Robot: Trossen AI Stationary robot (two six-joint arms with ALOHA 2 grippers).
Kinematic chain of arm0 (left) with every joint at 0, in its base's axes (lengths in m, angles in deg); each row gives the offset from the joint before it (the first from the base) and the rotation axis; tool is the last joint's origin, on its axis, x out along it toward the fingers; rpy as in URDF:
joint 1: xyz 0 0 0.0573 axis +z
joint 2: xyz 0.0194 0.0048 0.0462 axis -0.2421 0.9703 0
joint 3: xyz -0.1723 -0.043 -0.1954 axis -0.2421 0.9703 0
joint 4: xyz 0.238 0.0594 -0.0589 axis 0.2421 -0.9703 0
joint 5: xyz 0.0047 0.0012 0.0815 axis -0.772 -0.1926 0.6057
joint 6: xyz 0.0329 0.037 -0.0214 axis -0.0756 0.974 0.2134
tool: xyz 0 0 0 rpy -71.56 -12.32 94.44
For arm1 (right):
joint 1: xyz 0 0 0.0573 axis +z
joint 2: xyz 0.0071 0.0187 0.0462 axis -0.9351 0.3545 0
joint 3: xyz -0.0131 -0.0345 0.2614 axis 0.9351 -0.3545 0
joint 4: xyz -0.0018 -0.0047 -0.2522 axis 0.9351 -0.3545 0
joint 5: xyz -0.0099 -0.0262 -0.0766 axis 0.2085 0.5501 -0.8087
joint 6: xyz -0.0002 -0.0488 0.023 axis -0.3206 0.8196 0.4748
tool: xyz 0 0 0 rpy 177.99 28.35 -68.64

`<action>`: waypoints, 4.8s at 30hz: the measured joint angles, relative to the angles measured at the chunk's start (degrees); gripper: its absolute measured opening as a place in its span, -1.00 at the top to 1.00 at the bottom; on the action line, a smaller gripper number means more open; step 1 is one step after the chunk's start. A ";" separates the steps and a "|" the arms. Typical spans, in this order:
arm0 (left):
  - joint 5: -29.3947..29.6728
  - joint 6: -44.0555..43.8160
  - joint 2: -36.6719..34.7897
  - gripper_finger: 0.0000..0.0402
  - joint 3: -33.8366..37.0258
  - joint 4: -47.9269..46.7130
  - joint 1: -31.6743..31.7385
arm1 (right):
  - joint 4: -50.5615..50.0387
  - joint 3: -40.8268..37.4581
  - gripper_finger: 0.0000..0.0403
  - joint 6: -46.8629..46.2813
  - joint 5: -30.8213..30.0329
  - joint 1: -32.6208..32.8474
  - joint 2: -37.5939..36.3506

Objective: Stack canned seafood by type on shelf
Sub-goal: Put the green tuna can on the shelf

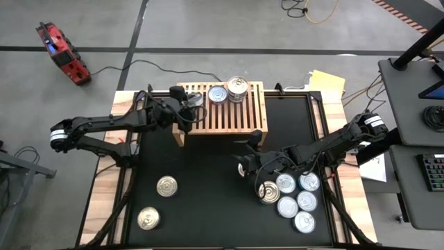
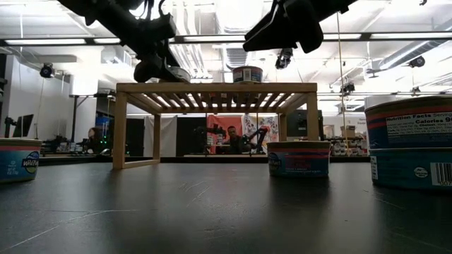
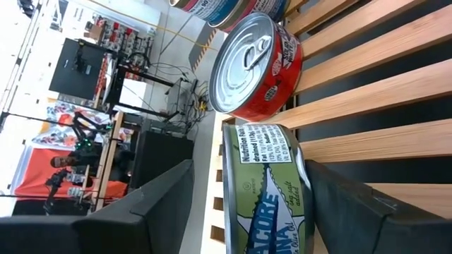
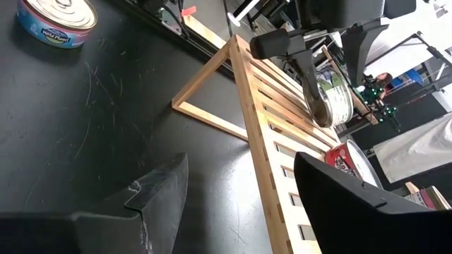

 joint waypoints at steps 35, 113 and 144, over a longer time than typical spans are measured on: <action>0.24 -14.32 -0.33 -0.26 0.00 -6.64 -1.07 | 0.04 0.00 -0.27 -0.26 0.02 0.00 0.00; -23.77 -16.05 -5.29 1.00 0.09 -9.46 11.41 | -12.39 0.02 0.95 -1.42 15.17 -21.86 -12.42; -22.32 -13.74 0.55 1.00 -1.30 -4.45 12.71 | -12.41 0.02 0.94 -1.27 15.15 -21.86 -12.42</action>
